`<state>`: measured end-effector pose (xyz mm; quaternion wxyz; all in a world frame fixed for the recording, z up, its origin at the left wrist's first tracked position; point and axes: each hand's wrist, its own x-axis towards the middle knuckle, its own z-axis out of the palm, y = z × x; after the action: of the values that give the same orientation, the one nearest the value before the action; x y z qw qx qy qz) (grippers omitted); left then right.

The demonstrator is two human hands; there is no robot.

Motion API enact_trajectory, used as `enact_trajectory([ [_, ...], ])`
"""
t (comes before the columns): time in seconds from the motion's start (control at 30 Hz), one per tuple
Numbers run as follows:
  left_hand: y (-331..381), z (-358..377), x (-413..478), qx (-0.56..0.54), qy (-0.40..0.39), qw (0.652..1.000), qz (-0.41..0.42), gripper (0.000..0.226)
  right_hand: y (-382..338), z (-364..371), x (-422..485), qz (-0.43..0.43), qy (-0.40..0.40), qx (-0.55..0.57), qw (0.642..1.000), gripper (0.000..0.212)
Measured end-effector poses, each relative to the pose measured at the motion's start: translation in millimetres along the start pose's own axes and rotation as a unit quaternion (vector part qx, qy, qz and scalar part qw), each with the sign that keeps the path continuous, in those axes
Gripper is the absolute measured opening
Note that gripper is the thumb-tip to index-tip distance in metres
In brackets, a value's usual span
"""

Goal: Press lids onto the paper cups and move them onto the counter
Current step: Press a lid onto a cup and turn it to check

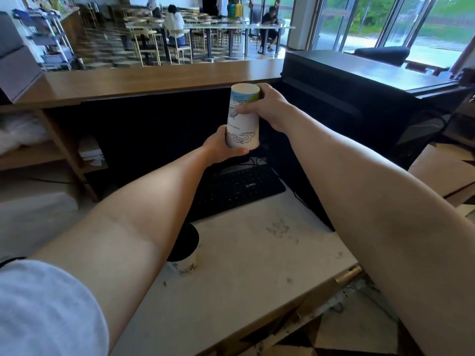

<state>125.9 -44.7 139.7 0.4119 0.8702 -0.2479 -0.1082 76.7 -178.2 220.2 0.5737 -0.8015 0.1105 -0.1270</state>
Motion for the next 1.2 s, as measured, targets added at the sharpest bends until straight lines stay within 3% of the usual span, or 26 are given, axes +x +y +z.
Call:
enact_trajectory([
  [0.3,-4.2,6.6,-1.9,-0.017,0.010,1.000,0.004,0.085,4.9,-1.5,-0.4,-0.001,-0.004,-0.009,1.000,0.074],
  [0.37,-3.8,12.4,-8.5,-0.143,0.025,0.989,-0.035,0.092,3.4,-2.8,-0.9,-0.005,-0.001,-0.001,1.000,0.074],
  [0.4,-3.3,18.2,-13.4,-0.260,0.031,0.962,-0.076,0.096,3.1,-3.9,-0.7,-0.008,0.002,0.011,1.000,0.074],
  [0.5,1.8,45.8,-33.5,-0.579,-0.018,0.798,-0.167,0.088,3.6,-6.5,0.2,-0.006,0.004,0.040,0.999,0.072],
  [0.63,13.1,74.0,-46.8,-0.828,-0.095,0.533,-0.146,0.089,5.6,-6.3,-3.1,-0.003,-0.016,0.047,0.999,0.070],
  [0.7,20.2,76.1,-43.1,-0.890,-0.068,0.436,-0.111,0.081,8.1,-7.8,-6.5,-0.008,-0.027,0.055,0.998,0.070],
  [0.73,24.4,75.6,-41.0,-0.905,-0.048,0.411,-0.097,0.076,10.1,-9.2,-8.6,-0.010,-0.032,0.064,0.997,0.072],
  [0.87,30.8,69.2,-33.0,-0.911,0.016,0.399,-0.102,0.076,22.5,-15.8,-18.2,-0.028,-0.061,0.090,0.994,0.075],
  [0.97,25.1,59.9,-28.1,-0.916,0.018,0.384,-0.114,0.099,30.4,-22.1,-24.8,-0.046,-0.083,0.076,0.993,0.068],
  [1.03,23.8,53.8,-27.1,-0.909,0.018,0.402,-0.112,0.104,34.3,-26.4,-27.3,-0.056,-0.092,0.045,0.993,0.065],
  [1.2,22.3,31.8,-13.8,-0.866,0.048,0.495,-0.055,0.067,42.5,-34.1,-32.6,-0.071,-0.071,-0.047,0.994,0.072],
])
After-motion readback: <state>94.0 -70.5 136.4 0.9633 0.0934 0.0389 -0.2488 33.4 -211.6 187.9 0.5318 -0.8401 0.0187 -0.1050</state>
